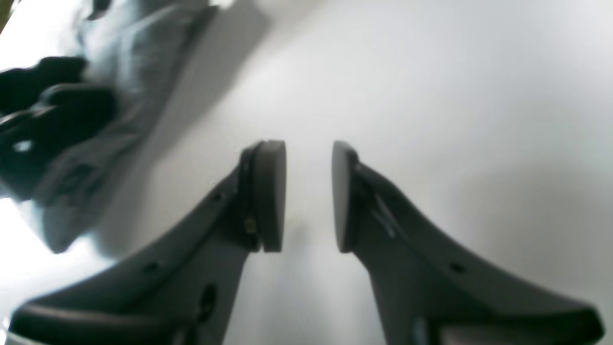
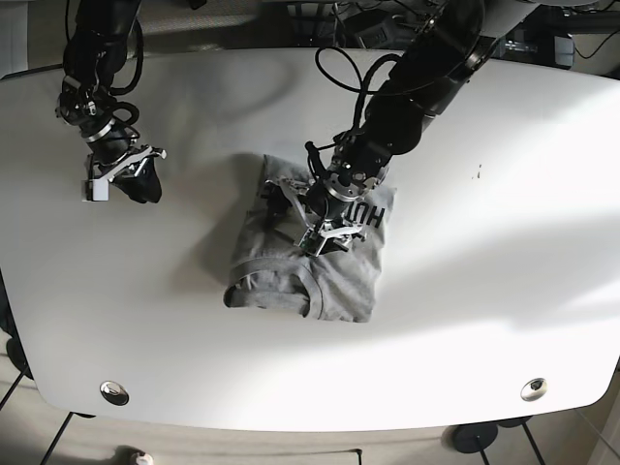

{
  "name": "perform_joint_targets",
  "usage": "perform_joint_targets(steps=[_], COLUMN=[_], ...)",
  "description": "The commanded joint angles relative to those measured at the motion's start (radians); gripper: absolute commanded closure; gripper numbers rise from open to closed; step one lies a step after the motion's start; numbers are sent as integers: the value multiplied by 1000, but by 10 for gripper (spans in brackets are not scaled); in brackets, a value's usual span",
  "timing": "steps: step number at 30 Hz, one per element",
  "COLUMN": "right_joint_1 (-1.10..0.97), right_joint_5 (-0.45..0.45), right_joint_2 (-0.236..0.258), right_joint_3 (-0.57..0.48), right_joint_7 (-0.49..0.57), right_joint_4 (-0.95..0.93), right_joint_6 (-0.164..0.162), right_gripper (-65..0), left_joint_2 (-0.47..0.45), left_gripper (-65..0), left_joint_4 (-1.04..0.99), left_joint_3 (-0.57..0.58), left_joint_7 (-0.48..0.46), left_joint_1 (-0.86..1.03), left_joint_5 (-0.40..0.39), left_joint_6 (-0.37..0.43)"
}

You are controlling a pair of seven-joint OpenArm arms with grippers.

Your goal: Fold the T-shirt properly

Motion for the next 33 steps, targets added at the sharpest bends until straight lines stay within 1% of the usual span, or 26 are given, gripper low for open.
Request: perform_joint_targets(steps=[1, 2, 3, 6, 7, 10, 11, 12, 14, 17, 18, 19, 21, 23, 25, 27, 28, 29, 31, 33], right_joint_1=[27, 27, 26, 21, 12, -7, -27, -34, -54, -91, -99, -116, -123, -152, -186, -205, -206, -206, -212, -228], right_joint_5=[15, 15, 15, 15, 15, 15, 15, 15, 15, 15, 15, 15, 15, 15, 7, 4, 2, 2, 2, -7], right_joint_2=[11, 11, 11, 11, 11, 9, -4, -15, -17, -18, -18, -29, -49, -54, -61, -87, -87, -87, -87, -87], right_joint_3=[9, 9, 12, 10, 10, 7, 9, 12, 12, 12, 12, 12, 13, 13, 7, 6, 6, 6, 6, 12], right_joint_7=[8, 4, 2, 2, 2, 2, 2, 2, 2, 2, 2, 4, 7, 4, 4, 4, 4, 4, 7, 12], right_joint_4=[21, 29, 47, 81, 98, 142, 161, 173, 197, 210, 210, 210, 222, 254, 325, 355, 355, 354, 354, 355], right_joint_6=[25, 25, 25, 25, 25, 25, 25, 25, 25, 25, 25, 25, 25, 25, 25, 23, 18, 17, 15, 14], right_gripper=[-159, -159, -159, -159, -159, -159, -159, -159, -159, -159, -159, -159, -159, -159, -159, -159, -159, -159, -159, -159], left_joint_2=[-118, -168, -241, -349, -402, -492, -527, -544, -577, -633, -649, -675, -710, -735, -750, -750, -744, -735, -659, -563], left_gripper=[-464, -464, -460, -407, -397, -397, -397, -397, -396, -392, -392, -392, -392, -392, -392, -392, -392, -392, -392, -392], left_joint_4=[20, 37, 48, 46, 46, 45, 31, 8, -61, -205, -237, -279, -323, -328, -270, -156, -64, -3, 119, 280], left_joint_3=[-61, -95, -129, -212, -278, -456, -566, -640, -770, -933, -959, -968, -968, -968, -971, -979, -1008, -1033, -1080, -1111], left_joint_7=[165, 176, 173, 173, 173, 176, 176, 176, 174, 168, 151, 109, 55, 44, 44, 58, 62, 64, 64, 64], left_joint_1=[36, 59, 91, 152, 194, 284, 335, 359, 392, 408, 408, 410, 410, 408, 410, 453, 490, 520, 557, 563], left_joint_5=[-52, -80, -78, -38, -32, -30, -30, -30, -30, -30, -30, -30, -30, -38, -38, -38, -33, -33, -26, 45], left_joint_6=[-14, -52, -96, -155, -192, -311, -366, -402, -472, -581, -601, -620, -627, -627, -647, -653, -647, -646, -635, -595])
